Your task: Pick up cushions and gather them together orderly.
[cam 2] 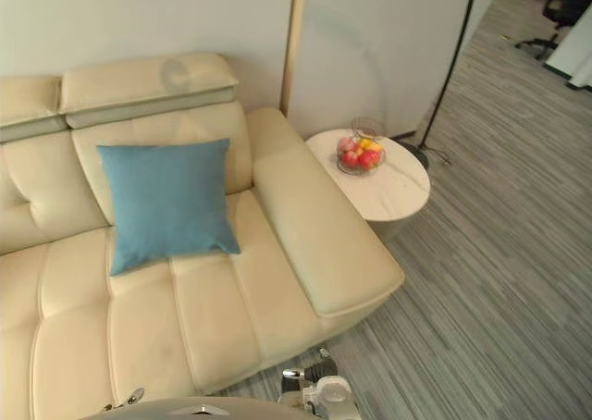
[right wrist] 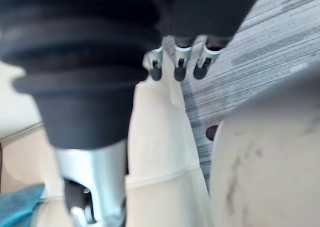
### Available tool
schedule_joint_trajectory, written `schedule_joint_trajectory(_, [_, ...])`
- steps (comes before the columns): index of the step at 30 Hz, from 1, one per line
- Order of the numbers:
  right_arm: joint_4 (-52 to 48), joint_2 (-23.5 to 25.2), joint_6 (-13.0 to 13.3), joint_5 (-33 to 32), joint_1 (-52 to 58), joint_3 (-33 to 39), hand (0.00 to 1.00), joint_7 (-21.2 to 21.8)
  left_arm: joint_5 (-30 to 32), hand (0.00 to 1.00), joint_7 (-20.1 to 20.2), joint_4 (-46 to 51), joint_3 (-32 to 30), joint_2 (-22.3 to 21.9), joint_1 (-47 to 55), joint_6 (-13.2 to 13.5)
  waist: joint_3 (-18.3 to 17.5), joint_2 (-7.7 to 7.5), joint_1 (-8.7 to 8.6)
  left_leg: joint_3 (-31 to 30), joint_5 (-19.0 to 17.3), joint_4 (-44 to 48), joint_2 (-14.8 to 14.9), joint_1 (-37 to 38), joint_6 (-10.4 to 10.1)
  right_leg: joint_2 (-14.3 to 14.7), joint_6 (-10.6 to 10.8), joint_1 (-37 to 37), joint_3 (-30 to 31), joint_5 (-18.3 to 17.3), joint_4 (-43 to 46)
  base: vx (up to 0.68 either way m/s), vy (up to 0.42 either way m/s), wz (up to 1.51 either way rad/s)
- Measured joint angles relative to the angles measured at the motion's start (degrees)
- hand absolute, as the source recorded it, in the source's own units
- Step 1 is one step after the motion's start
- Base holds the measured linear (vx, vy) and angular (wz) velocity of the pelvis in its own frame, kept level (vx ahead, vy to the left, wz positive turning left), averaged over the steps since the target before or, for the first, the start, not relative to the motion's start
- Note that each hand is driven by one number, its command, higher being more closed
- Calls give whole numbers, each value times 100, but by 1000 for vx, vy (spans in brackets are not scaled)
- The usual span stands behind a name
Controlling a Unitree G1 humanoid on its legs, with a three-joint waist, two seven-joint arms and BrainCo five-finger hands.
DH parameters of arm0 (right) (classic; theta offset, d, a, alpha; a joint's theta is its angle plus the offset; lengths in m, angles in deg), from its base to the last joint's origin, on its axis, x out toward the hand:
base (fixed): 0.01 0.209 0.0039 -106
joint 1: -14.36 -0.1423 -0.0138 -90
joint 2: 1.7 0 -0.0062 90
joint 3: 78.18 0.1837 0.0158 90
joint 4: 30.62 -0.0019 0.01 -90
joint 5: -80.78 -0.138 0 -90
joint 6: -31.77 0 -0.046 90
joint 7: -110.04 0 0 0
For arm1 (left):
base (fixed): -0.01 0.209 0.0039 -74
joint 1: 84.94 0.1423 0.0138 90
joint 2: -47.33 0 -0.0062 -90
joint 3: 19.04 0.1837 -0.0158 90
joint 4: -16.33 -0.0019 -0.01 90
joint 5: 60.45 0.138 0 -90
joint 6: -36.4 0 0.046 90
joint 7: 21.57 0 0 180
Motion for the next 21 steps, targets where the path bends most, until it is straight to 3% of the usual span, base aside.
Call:
schedule_joint_trajectory(1, [3, -23, -16, -1, -11, 5, 0, -2, -5, 0, -37, 84, 26, -67, -46, 0, 1, 153, 38, 6, 31, 46, 150, -175, 140, -30, -540, -22, -524, -297, 28, -68, -24, -15])
schedule_joint_trajectory(2, [0, -72, -20, -2, -61, 29, 0, -5, -7, 0, -59, 139, 66, -109, -111, 1, 65, 230, 70, 40, 65, 41, 259, -212, 186, -101, -652, -218, -898, -615, 493, -88, -47, 4])
schedule_joint_trajectory(3, [6, -16, -6, -54, -135, 68, 0, -9, -23, 0, -70, 173, 131, -87, -235, 0, 129, 134, 7, -44, 84, 197, 272, -294, 210, -386, -418, -584, -1211, -807, 2084, -18, -48, 24])
schedule_joint_trajectory(4, [17, 12, -10, -54, -133, 66, 0, -13, -53, 0, -78, 181, 167, -41, -269, 0, 144, 83, -18, -134, 103, 273, 250, -313, 180, -488, -402, -599, -1284, -824, 2584, 14, -129, 55])
schedule_joint_trajectory(5, [142, 99, -3, -52, -128, 41, 0, -8, -62, 0, -79, 220, 264, 119, -367, -10, 137, -198, -21, -290, -19, 556, 90, -398, 128, -644, -166, -636, -1485, -870, 2983, 47, -115, 35])
schedule_joint_trajectory(6, [213, 102, 2, -51, -170, 39, 0, -11, -66, 0, -79, 210, 274, 98, -444, -34, 107, -234, 14, -379, -79, 577, 80, -439, 131, -586, -119, -587, -1479, -835, 2878, -64, -61, 1])
schedule_joint_trajectory(7, [246, -31, 1, -50, -269, 107, 0, -22, -75, 0, -83, 152, 295, -13, -440, -79, 8, 71, 127, -747, -43, 458, 193, -667, 274, -334, 172, -206, -1336, -857, 1958, -87, -14, -22])
schedule_joint_trajectory(8, [261, -36, -18, -51, -377, 137, 0, -14, -85, 0, -93, 165, 301, -38, -480, -75, 73, 52, 114, -686, 65, 458, 175, -731, 252, -454, 116, -246, -1388, -1152, 2604, -101, -24, 15])
schedule_joint_trajectory(9, [341, -14, -16, -45, -408, 167, 0, -25, -140, 0, -140, 204, 460, 56, -543, -80, 91, -87, 28, -783, 228, 464, -33, -806, 328, -604, 301, -15, -1360, -1494, 3282, -54, -147, 12])
schedule_joint_trajectory(11, [446, -78, -48, -42, -667, 151, 0, -26, -215, 0, -197, 218, 527, 91, -623, -87, 154, -127, 188, -540, 245, 730, -12, -1075, 347, -481, 303, 267, -1353, -1727, 2326, -99, -131, -36])
schedule_joint_trajectory(13, [395, -145, -5, -43, -890, 139, 0, -42, -234, 0, -214, 210, 604, 9, -629, -97, 361, 124, 195, -492, 352, 789, 135, -1266, 311, -286, 230, 601, -1402, -1763, 1336, -226, -78, -26])
schedule_joint_trajectory(14, [393, -224, -18, -43, -927, 112, 0, -53, -235, 0, -225, 227, 799, -90, -713, -97, 523, 389, 153, -650, 468, 846, 315, -1402, 306, -77, 139, 703, -1526, -1533, 1079, -301, -105, 13])
schedule_joint_trajectory(16, [402, -243, -41, -44, -809, 7, 0, -57, -235, 0, -231, 244, 925, -107, -679, -97, 560, 459, 171, -765, 562, 839, 422, -1444, 253, 18, 90, 706, -1591, -1470, 1047, -254, -89, 20])
schedule_joint_trajectory(19, [392, -255, -64, -44, -663, -46, 0, -119, -284, 0, -267, 334, 1039, -122, -660, -96, 579, 450, 196, -804, 885, 528, 499, -1384, 214, 106, -2, 512, -1718, -1477, 1311, -251, -65, 9])
schedule_joint_trajectory(20, [325, -279, -92, -43, -622, 0, 0, -182, -281, 0, -276, 351, 1111, -152, -658, -97, 584, 471, 183, -847, 910, 343, 480, -1359, 100, 104, -13, 420, -1759, -1482, 1431, -255, -4, 16])
schedule_joint_trajectory(21, [212, -265, -119, -45, -558, 79, 0, -195, -282, 0, -278, 381, 1192, -181, -662, -97, 587, 453, 148, -896, 696, 283, 430, -1370, -81, 50, -43, 385, -1819, -1459, 1452, -205, 30, 23])
